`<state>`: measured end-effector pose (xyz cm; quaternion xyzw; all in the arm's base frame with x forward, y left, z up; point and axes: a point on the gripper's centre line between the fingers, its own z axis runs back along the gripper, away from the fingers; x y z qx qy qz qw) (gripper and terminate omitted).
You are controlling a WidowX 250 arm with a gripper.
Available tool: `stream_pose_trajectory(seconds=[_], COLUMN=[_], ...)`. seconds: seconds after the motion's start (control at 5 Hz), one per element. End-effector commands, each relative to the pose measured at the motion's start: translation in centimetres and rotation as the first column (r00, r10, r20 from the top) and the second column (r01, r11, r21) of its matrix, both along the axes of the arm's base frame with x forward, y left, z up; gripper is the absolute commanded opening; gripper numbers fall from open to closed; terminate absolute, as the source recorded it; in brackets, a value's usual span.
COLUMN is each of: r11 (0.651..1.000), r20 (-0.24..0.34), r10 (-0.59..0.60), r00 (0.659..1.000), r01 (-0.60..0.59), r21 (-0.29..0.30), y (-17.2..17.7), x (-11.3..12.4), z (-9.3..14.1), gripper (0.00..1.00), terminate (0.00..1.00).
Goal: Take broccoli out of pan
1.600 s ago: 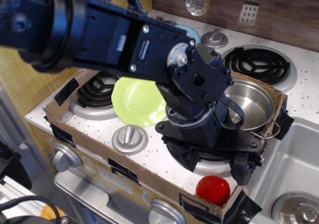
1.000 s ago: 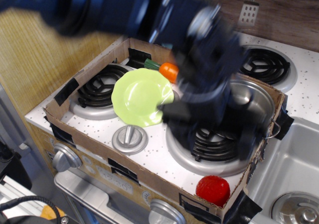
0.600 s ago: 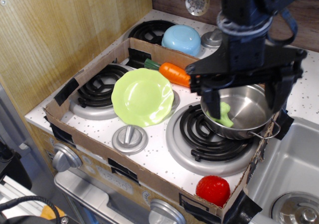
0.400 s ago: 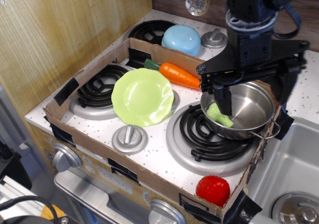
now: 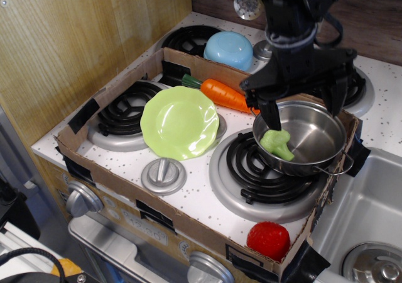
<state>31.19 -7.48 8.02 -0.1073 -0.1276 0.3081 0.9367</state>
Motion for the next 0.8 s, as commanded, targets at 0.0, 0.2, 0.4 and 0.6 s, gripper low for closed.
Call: stream_pose_trajectory(seconds=[0.0,0.2,0.4,0.6], r11=[0.995,0.988,0.984,0.984], r20=[0.016,-0.03,-0.073,-0.088], r10=[-0.034,-0.06,-0.078,-0.079], r00=[0.999,0.998,0.994,0.993], r01=[0.032,0.064,0.089,0.092], r21=[0.1,0.138,0.155,0.153], y=[0.6,0.8,1.1,1.2], x=[2.4,3.3,3.6,3.4], z=[-0.5,-0.3,-0.2,-0.7], gripper=[1.0,1.0,1.0,1.0], terminate=[0.0,0.0,0.0,0.0])
